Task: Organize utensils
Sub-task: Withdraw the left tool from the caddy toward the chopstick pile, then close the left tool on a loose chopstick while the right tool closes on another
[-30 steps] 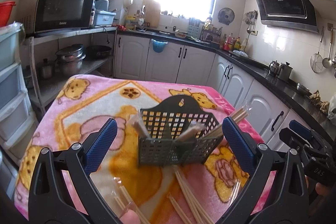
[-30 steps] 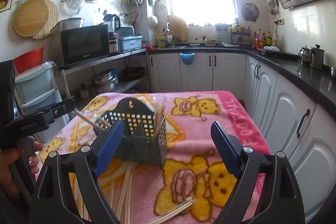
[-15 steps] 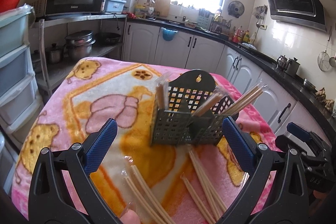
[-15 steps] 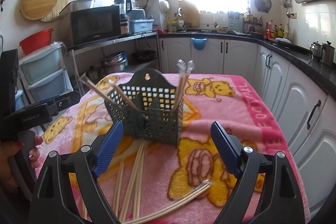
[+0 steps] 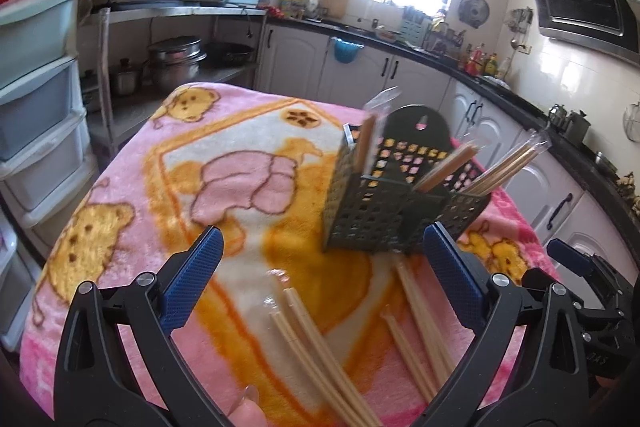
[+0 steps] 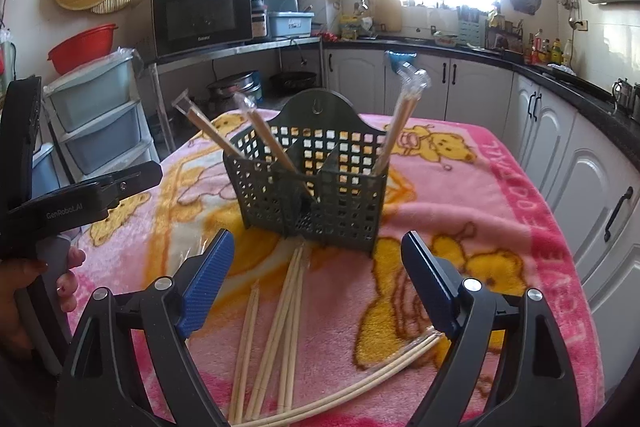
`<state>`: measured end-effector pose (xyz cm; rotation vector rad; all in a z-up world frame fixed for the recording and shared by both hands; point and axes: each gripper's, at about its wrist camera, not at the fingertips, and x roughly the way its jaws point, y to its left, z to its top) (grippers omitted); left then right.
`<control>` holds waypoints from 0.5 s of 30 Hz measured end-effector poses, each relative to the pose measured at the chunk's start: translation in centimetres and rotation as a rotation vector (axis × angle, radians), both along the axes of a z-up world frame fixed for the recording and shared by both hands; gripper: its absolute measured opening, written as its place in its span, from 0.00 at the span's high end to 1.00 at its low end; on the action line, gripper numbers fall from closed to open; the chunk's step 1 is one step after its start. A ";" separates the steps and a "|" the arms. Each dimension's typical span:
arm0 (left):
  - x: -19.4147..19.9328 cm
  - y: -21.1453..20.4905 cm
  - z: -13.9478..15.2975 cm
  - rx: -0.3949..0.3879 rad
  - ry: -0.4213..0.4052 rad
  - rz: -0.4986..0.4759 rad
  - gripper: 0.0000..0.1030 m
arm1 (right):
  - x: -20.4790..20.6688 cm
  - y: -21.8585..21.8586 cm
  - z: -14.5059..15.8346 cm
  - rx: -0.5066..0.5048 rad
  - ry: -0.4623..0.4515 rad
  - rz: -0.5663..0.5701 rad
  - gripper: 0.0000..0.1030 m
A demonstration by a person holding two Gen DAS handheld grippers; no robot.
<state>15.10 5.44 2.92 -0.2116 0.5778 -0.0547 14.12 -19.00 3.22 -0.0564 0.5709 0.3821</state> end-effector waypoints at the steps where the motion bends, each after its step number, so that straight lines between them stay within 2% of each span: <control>1: 0.0 0.3 -0.2 -0.006 0.006 0.003 0.10 | 0.1 0.3 -0.2 -0.002 0.006 0.006 0.21; 9: 0.1 2.3 -2.8 -0.017 0.076 0.045 0.11 | 1.7 2.1 -2.1 -0.010 0.084 0.049 0.31; 11: 0.2 2.5 -3.4 -0.032 0.094 0.041 0.17 | 2.6 2.7 -2.7 -0.015 0.113 0.058 0.36; 15: 0.5 2.7 -4.7 -0.059 0.136 0.022 0.38 | 4.2 3.7 -3.8 -0.031 0.159 0.061 0.46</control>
